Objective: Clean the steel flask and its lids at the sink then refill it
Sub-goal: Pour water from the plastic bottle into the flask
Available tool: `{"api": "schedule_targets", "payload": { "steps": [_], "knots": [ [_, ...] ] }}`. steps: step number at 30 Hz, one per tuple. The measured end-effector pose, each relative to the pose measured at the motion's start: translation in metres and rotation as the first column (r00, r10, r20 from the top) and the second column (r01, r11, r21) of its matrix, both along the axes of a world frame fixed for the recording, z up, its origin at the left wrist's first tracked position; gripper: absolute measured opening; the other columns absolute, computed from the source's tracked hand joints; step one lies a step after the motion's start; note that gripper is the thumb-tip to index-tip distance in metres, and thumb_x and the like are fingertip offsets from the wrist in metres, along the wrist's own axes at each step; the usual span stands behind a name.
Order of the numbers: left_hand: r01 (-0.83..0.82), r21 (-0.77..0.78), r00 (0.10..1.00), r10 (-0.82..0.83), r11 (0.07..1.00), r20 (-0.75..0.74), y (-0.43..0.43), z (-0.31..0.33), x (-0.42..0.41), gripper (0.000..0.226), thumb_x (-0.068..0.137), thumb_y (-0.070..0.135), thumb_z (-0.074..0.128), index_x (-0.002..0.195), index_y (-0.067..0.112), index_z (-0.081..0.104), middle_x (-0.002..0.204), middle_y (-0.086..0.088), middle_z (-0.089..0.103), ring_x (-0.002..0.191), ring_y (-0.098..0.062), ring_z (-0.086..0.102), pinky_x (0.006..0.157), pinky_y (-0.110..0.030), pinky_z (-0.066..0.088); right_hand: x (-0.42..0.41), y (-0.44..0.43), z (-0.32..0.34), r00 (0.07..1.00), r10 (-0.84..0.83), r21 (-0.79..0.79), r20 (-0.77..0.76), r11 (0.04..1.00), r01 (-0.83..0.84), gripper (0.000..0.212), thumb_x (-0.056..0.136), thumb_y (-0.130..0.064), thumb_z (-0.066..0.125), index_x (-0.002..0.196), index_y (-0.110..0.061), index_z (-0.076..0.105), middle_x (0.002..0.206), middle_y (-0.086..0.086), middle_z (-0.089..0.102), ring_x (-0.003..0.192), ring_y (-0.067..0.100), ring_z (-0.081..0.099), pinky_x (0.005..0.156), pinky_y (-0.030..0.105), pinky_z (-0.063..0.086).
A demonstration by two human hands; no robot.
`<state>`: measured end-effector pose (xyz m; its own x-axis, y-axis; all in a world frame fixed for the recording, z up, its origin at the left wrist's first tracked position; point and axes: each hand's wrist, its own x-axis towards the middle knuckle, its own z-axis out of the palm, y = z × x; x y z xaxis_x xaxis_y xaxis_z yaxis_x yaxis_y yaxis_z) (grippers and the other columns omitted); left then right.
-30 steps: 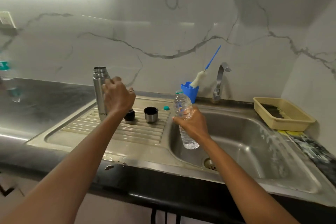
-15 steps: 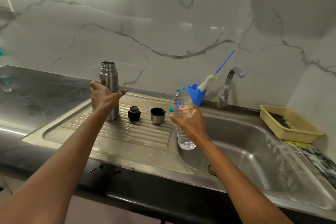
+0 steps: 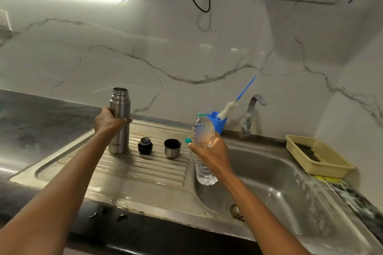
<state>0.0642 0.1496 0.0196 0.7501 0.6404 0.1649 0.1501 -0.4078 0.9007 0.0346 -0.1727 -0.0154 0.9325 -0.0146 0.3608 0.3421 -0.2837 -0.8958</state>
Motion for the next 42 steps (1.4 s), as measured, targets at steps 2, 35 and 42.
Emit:
{"api": "schedule_targets", "payload": {
  "steps": [2,35,42],
  "knots": [
    [-0.051,0.003,0.997,0.051,0.999,0.059,-0.008,0.006,-0.004,0.06,0.077,0.027,0.089,0.122,0.011,0.053,0.112,-0.011,0.061,0.11,-0.035,0.061,0.095,-0.048,0.051,-0.001,-0.004,0.005,1.0,-0.012,-0.012,0.011,1.0,0.012,0.048,0.063,-0.041,0.086,0.101,-0.025,0.062,0.089,-0.006,0.072,0.08,0.01,0.071,0.077,0.039,0.062],
    [0.47,0.113,0.88,-0.475,0.875,0.017,-0.343,-0.08,-0.007,0.064,0.067,0.021,0.087,0.121,0.024,0.053,0.109,0.002,0.062,0.096,-0.024,0.063,0.082,-0.044,0.054,-0.025,-0.201,0.043,0.945,-0.324,-0.735,0.048,0.629,0.253,0.064,0.061,-0.05,0.078,0.115,-0.027,0.053,0.097,-0.004,0.07,0.083,0.019,0.067,0.075,0.037,0.058],
    [0.468,0.164,0.883,-0.465,0.868,-0.062,-0.336,-0.095,0.006,0.071,0.067,0.025,0.087,0.128,0.02,0.05,0.119,-0.002,0.057,0.106,-0.026,0.059,0.085,-0.047,0.054,-0.003,-0.201,0.058,0.969,-0.183,-0.959,0.166,0.201,0.202,0.062,0.074,-0.037,0.078,0.125,-0.017,0.047,0.111,0.006,0.067,0.093,0.03,0.067,0.065,0.032,0.042]
  ]
}}
